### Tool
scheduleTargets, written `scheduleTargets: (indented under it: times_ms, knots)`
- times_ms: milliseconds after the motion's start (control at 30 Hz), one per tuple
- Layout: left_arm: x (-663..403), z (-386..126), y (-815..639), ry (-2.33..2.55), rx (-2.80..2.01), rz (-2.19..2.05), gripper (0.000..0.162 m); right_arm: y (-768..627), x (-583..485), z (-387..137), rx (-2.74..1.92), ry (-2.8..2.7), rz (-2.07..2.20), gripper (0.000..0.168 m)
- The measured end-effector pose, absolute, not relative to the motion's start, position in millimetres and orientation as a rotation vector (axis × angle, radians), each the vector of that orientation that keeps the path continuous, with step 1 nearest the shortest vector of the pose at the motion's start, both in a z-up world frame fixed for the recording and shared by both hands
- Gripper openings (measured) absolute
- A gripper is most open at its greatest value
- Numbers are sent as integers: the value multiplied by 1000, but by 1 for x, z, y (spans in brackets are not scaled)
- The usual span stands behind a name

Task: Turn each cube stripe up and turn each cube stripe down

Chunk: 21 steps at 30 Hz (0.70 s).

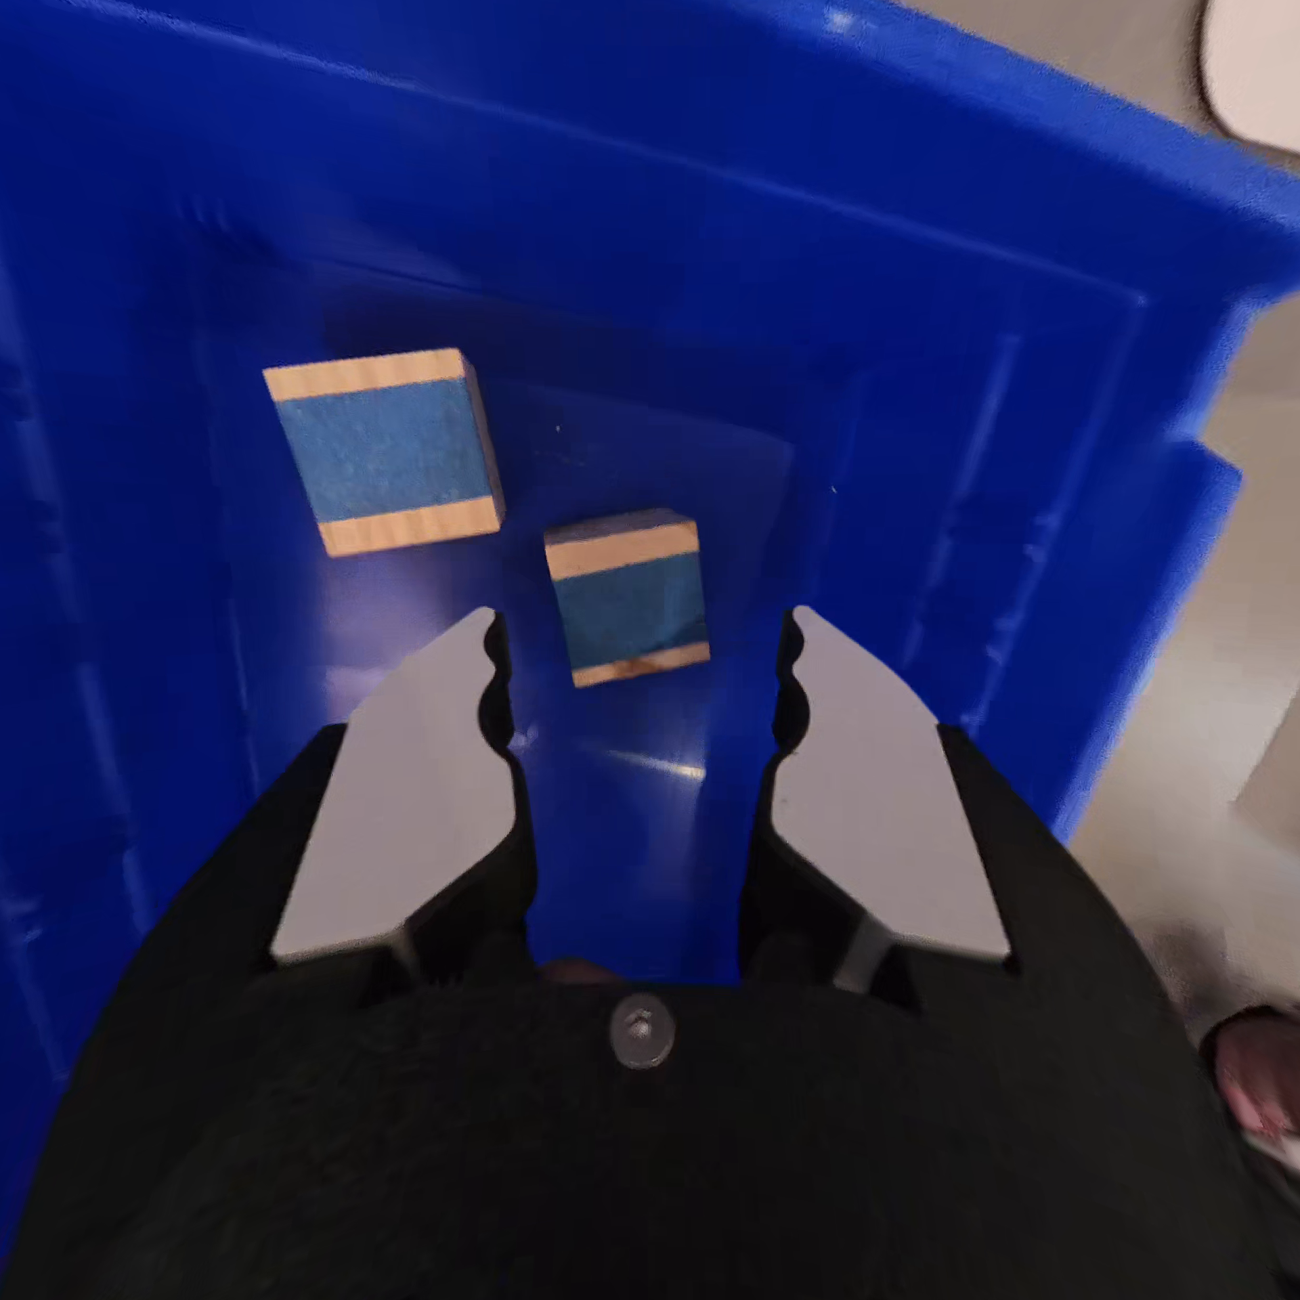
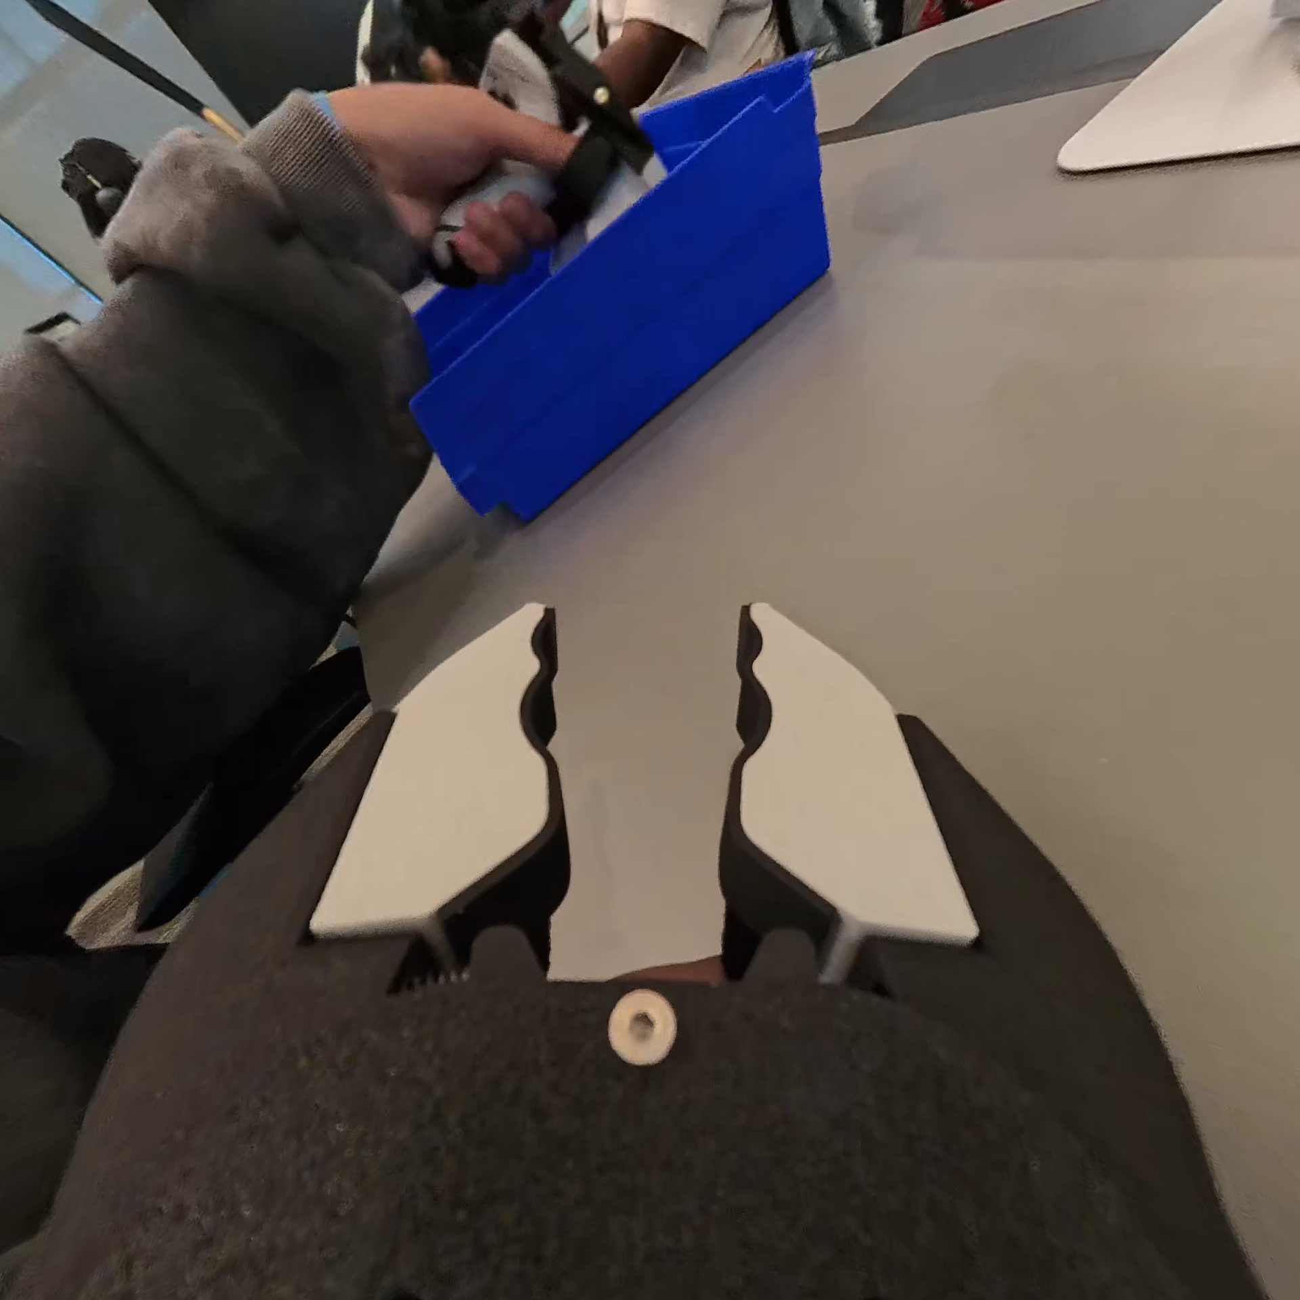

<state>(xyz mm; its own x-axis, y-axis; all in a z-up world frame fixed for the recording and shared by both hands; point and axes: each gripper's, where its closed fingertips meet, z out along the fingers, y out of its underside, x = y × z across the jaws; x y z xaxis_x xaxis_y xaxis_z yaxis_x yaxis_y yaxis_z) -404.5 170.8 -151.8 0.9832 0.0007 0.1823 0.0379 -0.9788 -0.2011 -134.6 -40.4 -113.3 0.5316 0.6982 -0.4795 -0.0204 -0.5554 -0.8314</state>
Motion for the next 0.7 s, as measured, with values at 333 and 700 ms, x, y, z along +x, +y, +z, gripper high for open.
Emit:
scheduleTargets:
  times_ms: [333, 700]
  knots:
    - [-420, -171, 178, -3, -3027, 49, 45, -58, -152, -122, -1977, -660, 1091, 49]
    - [-353, -37, 145, 158, -2354, -909, 45, -28, -116, -106, -1946, -503, 1100, 48]
